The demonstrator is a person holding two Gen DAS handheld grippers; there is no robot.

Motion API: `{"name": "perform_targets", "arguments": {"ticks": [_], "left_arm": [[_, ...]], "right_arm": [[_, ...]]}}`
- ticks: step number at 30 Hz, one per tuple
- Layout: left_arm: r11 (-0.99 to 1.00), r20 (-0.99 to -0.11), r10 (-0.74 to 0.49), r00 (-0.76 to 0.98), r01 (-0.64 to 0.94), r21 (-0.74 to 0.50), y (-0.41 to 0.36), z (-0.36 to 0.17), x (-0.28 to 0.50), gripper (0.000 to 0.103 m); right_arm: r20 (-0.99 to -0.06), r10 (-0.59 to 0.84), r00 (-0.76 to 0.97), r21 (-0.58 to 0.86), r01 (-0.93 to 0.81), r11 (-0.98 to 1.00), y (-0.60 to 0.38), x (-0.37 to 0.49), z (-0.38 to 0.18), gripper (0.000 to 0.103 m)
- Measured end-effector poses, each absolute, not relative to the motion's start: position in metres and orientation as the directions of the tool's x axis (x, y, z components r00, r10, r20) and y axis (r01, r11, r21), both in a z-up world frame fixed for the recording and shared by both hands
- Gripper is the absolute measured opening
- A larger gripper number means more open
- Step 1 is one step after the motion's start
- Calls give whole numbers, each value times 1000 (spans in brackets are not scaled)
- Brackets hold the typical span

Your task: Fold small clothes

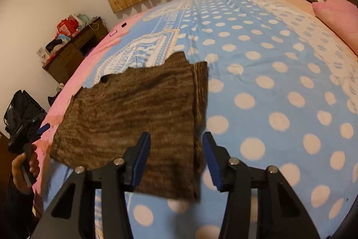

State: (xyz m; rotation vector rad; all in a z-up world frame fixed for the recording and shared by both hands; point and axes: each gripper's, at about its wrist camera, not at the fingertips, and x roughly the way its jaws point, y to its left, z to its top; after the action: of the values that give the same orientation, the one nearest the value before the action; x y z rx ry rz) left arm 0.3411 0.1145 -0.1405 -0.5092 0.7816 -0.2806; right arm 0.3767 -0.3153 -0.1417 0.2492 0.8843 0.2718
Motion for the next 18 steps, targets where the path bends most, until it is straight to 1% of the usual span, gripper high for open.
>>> {"name": "perform_targets", "arguments": {"ticks": [7, 9, 10, 12, 18], "left_arm": [[837, -633, -445, 633, 42, -546, 106, -161, 316, 94], [847, -642, -440, 628, 54, -528, 101, -164, 314, 94], [851, -646, -437, 626, 56, -522, 98, -165, 313, 94], [856, -646, -430, 631, 59, -513, 96, -166, 311, 94], [858, -614, -435, 659, 98, -504, 94, -164, 312, 86]], "right_arm": [[-751, 335, 569, 330, -115, 937, -314, 360, -161, 44], [-758, 337, 558, 338, -106, 935, -315, 358, -170, 38], [-761, 338, 553, 344, -98, 934, -315, 358, -173, 38], [-759, 357, 544, 371, -89, 924, -317, 358, -179, 33], [-754, 367, 545, 379, -96, 921, -311, 356, -181, 33]]}}
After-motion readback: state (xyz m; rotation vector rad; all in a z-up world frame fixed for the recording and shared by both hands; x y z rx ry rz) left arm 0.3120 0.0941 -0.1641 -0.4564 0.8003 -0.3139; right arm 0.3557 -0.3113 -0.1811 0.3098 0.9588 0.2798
